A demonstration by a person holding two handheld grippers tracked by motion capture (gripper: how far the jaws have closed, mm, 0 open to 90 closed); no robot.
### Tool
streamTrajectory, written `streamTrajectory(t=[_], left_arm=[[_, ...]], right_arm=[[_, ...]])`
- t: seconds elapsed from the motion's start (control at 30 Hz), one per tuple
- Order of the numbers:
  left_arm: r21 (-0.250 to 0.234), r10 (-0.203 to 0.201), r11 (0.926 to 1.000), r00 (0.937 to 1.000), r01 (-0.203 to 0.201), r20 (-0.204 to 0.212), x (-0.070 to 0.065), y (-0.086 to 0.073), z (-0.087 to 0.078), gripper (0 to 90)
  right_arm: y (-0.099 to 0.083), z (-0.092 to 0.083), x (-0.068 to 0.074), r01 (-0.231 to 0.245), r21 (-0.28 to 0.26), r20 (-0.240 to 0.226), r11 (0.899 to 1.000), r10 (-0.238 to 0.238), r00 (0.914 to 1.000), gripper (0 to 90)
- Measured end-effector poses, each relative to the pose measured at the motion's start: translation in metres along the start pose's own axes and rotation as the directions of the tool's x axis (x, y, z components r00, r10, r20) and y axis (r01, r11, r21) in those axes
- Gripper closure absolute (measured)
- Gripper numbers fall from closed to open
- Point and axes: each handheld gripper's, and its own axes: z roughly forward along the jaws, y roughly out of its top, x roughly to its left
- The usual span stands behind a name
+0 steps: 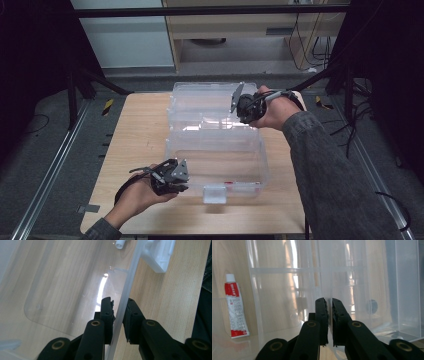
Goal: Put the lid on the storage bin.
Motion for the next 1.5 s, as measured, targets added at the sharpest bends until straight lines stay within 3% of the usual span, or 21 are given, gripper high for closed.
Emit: streamTrajectory(t=[0.23, 0.9, 1.27, 1.3, 1.33, 1.47, 1.5], left_arm=[[-0.001, -0.006, 1.0000, 1.0000, 0.006, -0.007, -0.001, 0.000, 0.000, 78.5], [0.001, -0.024, 0.9997, 0.9997, 0.024, 0.008, 0.001, 0.000, 0.002, 77.8], [0.010, -0.022, 0.9997, 0.9996, 0.022, 0.020, 0.002, 0.001, 0.003, 77.8], [0.010, -0.061, 0.9981, 0.9980, 0.061, 0.019, -0.001, 0.001, 0.003, 77.8], [0.012, -0.019, 0.9998, 0.9996, 0.019, 0.020, 0.002, 0.001, 0.003, 77.8], [0.012, -0.019, 0.9997, 0.9997, 0.019, 0.017, 0.002, 0.002, 0.003, 77.7], [0.010, -0.053, 0.9985, 0.9985, 0.053, 0.013, -0.001, 0.001, 0.003, 77.6]], right_arm=[[0.001, -0.009, 0.009, 0.008, -0.023, -0.003, 1.000, -0.008, 1.0000, 86.5], [-0.004, -0.031, 0.055, 0.059, -0.085, -0.009, 0.995, -0.060, 0.9982, 87.7], [-0.005, -0.035, 0.077, 0.091, -0.078, -0.030, 0.993, -0.094, 0.9951, 87.7], [-0.005, -0.036, 0.080, 0.095, -0.072, -0.034, 0.993, -0.097, 0.9946, 87.6], [-0.005, -0.036, 0.081, 0.097, -0.072, -0.039, 0.993, -0.100, 0.9943, 87.6], [-0.006, -0.035, 0.088, 0.108, -0.064, -0.038, 0.992, -0.111, 0.9931, 87.3], [-0.006, -0.035, 0.089, 0.108, -0.064, -0.040, 0.992, -0.110, 0.9931, 87.2]])
